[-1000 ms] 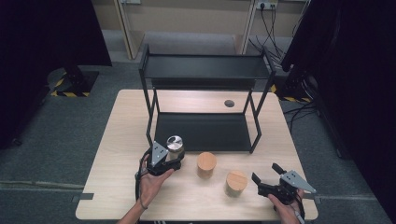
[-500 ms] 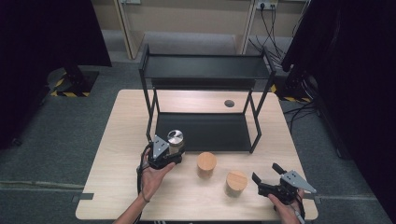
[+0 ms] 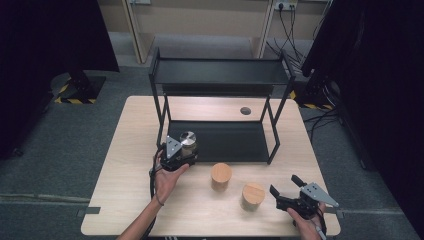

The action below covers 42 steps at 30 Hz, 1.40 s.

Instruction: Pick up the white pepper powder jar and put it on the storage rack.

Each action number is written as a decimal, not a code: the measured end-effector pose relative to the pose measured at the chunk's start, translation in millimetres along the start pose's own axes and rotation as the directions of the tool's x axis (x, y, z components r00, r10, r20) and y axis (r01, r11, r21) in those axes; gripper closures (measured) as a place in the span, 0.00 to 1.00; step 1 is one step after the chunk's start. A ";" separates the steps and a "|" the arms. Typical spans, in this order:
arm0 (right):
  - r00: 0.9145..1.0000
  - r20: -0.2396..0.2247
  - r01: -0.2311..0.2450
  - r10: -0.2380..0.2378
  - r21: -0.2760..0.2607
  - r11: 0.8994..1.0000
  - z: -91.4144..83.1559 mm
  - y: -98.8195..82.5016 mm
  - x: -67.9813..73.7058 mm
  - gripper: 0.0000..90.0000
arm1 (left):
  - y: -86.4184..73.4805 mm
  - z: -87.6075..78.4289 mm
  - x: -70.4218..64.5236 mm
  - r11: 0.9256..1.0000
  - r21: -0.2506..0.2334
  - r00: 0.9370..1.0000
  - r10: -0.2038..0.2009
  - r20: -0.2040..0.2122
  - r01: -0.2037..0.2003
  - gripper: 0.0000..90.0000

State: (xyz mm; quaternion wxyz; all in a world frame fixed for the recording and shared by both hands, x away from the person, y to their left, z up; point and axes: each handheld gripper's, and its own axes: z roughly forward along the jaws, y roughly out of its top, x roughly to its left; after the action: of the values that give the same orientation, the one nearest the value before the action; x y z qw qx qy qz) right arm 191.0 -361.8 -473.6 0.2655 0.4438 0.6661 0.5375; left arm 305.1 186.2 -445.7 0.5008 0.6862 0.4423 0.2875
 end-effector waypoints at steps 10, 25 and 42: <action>1.000 -0.002 -0.002 0.002 0.001 1.000 0.0 -0.4 0.1 0.03 | 4.0 14.6 -5.6 1.000 0.001 1.000 0.014 -0.015 -0.014 0.34; 1.000 -0.004 0.000 0.000 0.003 1.000 0.0 -0.5 -0.4 0.03 | 2.8 30.8 -3.8 1.000 0.006 0.999 0.007 -0.048 -0.006 0.34; 1.000 -0.005 -0.002 0.002 0.002 1.000 -0.4 -0.7 -1.0 0.03 | 0.3 46.3 -6.5 1.000 0.022 0.998 0.005 -0.063 -0.003 0.34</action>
State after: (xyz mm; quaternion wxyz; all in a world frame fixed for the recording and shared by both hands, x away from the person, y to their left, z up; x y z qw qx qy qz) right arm 191.0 -362.9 -474.2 0.2627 0.4433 0.6667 0.5385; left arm 341.1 160.3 -460.5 0.4784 0.6831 0.4597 0.3052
